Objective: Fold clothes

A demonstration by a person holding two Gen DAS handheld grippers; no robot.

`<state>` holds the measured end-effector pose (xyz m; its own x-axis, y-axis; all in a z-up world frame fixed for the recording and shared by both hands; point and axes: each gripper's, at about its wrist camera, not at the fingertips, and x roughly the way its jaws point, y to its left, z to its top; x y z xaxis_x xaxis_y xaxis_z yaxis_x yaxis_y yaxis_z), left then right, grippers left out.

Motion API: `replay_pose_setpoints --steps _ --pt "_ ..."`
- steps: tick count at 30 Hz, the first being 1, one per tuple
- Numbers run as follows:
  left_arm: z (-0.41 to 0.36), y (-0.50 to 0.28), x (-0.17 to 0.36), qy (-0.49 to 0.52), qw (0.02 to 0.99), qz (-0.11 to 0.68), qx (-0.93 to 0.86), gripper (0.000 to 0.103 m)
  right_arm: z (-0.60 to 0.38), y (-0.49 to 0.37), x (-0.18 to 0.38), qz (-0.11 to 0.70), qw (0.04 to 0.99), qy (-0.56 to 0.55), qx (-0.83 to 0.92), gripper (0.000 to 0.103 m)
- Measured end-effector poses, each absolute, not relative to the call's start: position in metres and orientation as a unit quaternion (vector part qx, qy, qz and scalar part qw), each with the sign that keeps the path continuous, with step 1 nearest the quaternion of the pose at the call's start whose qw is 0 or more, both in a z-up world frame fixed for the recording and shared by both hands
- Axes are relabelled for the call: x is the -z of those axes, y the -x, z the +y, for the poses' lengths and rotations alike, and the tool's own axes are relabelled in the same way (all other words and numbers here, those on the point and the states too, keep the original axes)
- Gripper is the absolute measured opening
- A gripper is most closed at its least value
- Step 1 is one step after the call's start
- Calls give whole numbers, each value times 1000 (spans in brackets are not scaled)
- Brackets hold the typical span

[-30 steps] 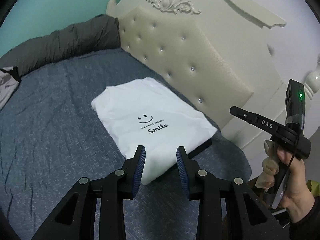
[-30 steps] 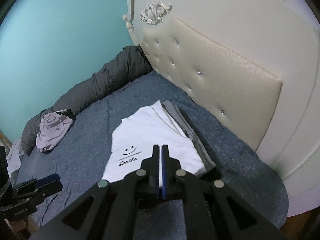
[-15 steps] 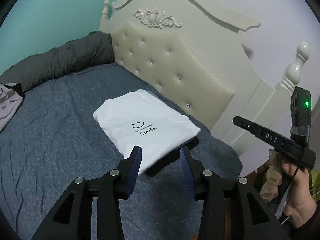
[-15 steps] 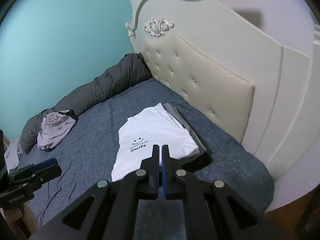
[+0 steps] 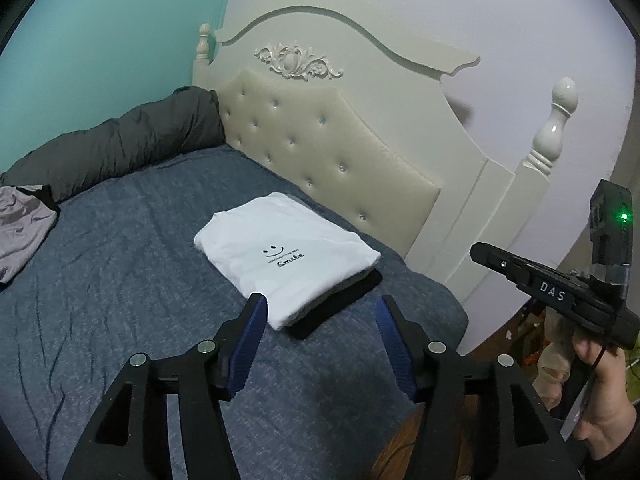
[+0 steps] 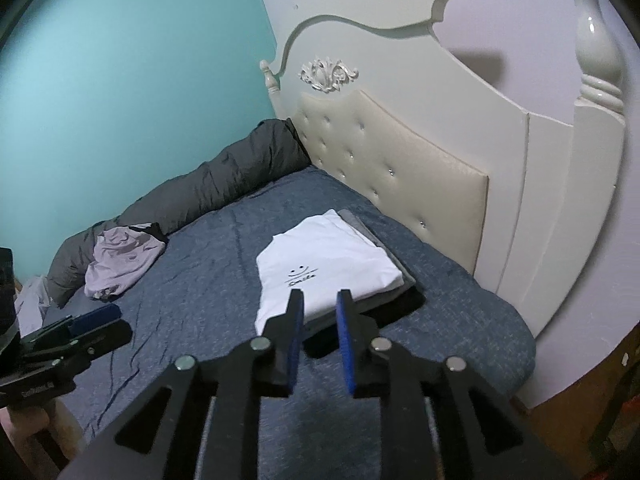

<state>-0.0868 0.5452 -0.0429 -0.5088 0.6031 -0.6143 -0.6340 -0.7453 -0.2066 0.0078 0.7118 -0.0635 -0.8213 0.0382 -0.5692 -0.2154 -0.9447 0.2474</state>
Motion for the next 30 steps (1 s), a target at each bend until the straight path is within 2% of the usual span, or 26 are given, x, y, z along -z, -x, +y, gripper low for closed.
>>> replay_pose_setpoints --steps 3,14,18,23,30 --pt "536 78 38 338 356 26 -871 63 701 -21 59 156 69 286 -943 31" --pt "508 54 28 319 365 26 -874 73 672 -60 52 150 91 285 -942 42" --pt "500 43 25 308 366 32 -878 77 665 -71 51 153 92 281 -943 52" --pt "490 31 24 302 370 36 -878 83 657 -85 49 157 94 277 -943 57" --pt "479 15 23 291 371 49 -880 92 641 -100 52 146 109 271 -945 71"
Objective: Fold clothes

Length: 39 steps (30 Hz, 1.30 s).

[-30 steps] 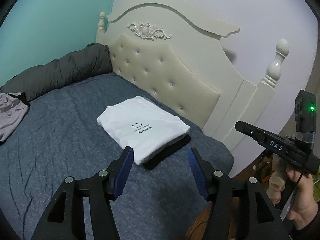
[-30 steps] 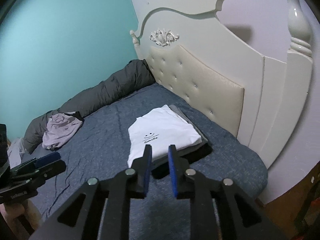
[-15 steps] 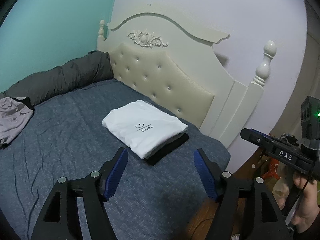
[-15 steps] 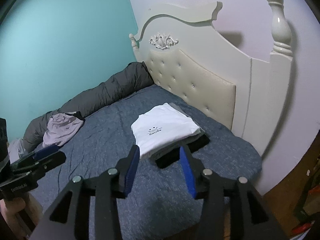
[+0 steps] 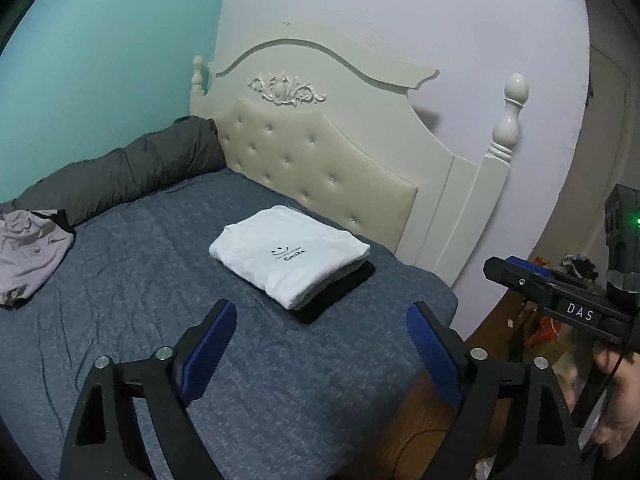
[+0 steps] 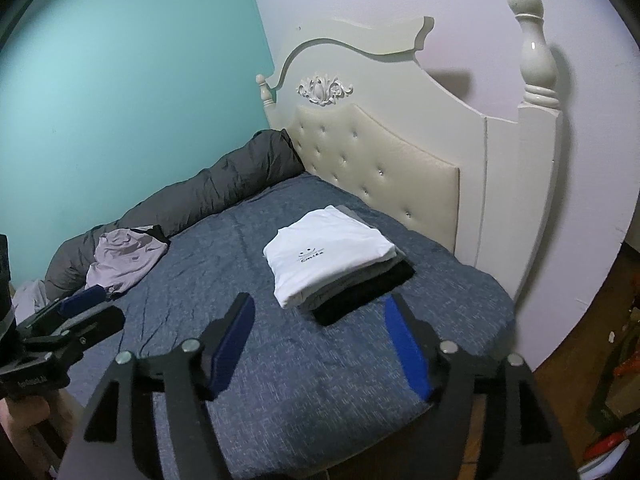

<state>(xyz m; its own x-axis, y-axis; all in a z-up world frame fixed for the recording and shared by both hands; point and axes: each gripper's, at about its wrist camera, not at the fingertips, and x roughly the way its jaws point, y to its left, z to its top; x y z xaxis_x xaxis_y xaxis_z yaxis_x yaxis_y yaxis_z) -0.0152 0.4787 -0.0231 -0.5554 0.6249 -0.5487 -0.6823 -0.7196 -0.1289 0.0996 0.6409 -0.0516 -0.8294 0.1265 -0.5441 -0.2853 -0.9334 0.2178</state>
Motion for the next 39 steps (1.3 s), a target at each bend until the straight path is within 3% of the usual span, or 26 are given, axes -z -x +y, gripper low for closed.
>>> replay_pose_setpoints --steps 9,16,39 --pt "461 8 30 292 364 53 -883 103 625 -119 60 147 128 259 -946 88" --pt "452 2 36 295 360 54 -884 103 613 -131 66 142 142 256 -946 97" --pt "432 -19 52 293 336 52 -894 103 596 -157 77 135 161 250 -945 99"
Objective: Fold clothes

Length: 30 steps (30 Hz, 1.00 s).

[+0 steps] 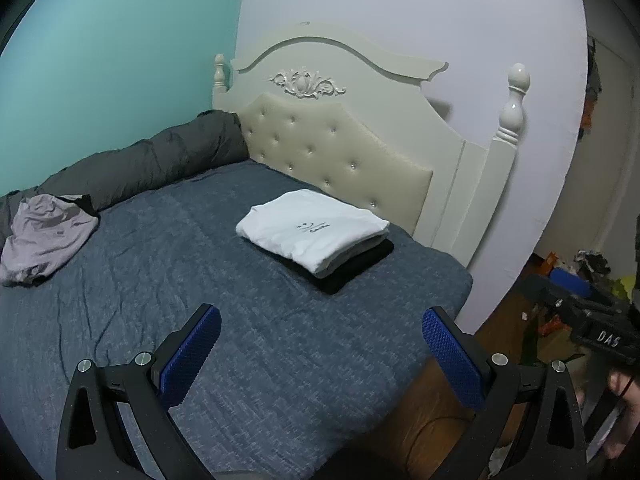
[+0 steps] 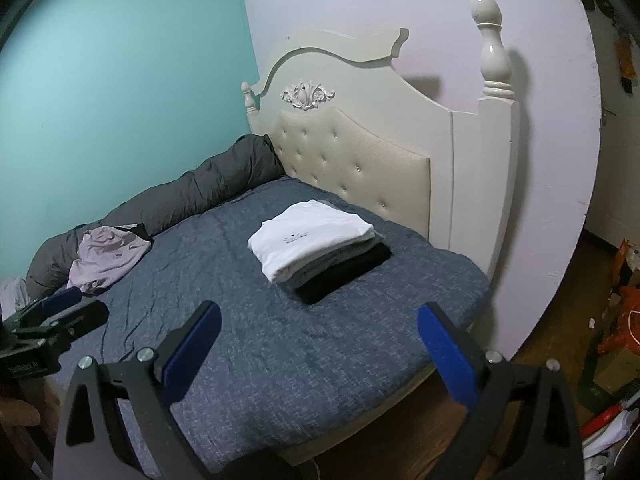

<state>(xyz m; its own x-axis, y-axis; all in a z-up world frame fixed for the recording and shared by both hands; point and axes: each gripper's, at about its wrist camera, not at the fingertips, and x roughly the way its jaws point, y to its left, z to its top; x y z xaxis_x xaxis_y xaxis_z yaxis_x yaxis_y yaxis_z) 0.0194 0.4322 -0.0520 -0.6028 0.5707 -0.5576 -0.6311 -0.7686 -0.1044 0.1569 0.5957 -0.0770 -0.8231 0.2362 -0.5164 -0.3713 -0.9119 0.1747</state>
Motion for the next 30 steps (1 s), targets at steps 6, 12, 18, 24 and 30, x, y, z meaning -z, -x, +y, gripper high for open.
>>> replay_pose_setpoints --steps 6,12,18,24,30 --pt "427 -22 52 292 337 46 -894 103 591 -160 77 128 165 251 -945 99" --pt "424 -21 54 296 337 40 -893 103 589 -161 77 126 167 252 -945 99" --pt "424 -21 57 297 327 43 -896 103 584 -162 76 121 166 251 -946 99" --pt "423 -22 57 298 324 43 -897 103 581 -162 76 121 164 252 -946 99" --pt "423 -22 59 299 322 42 -897 103 580 -162 77 118 162 255 -946 99"
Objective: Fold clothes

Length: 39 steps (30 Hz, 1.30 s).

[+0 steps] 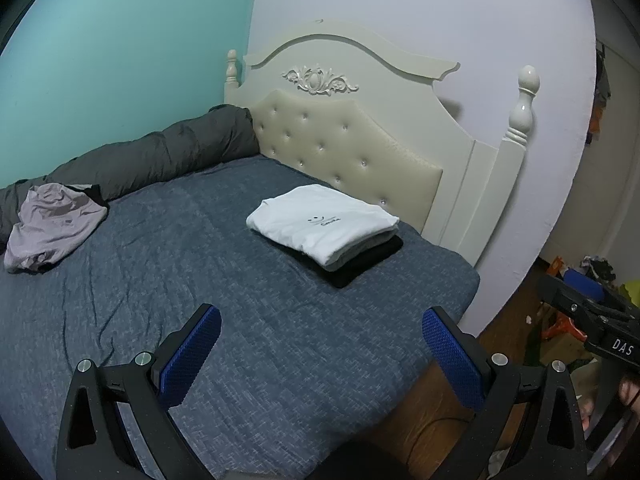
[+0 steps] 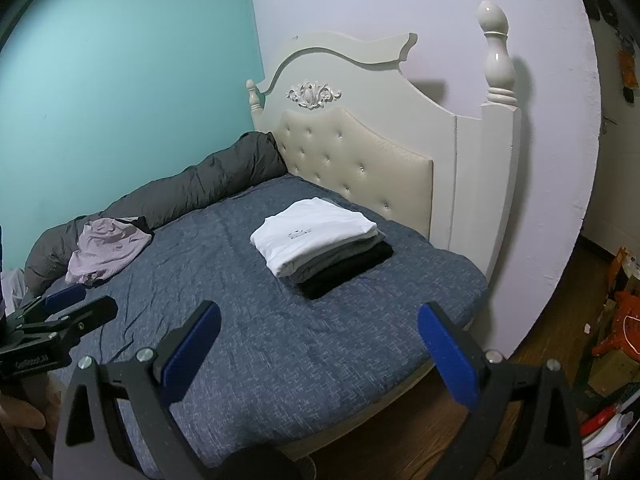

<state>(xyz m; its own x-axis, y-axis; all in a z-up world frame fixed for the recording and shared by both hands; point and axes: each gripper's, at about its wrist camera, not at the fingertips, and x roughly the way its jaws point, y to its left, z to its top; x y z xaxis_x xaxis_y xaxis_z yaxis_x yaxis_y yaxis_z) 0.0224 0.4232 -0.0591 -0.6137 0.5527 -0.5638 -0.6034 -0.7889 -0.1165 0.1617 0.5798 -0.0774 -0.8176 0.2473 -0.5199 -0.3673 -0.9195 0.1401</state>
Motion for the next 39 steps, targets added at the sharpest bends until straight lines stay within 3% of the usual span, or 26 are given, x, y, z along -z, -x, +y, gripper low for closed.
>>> replay_pose_setpoints --steps 39 --pt "425 -25 59 296 313 44 -901 103 577 -161 83 116 162 265 -943 99"
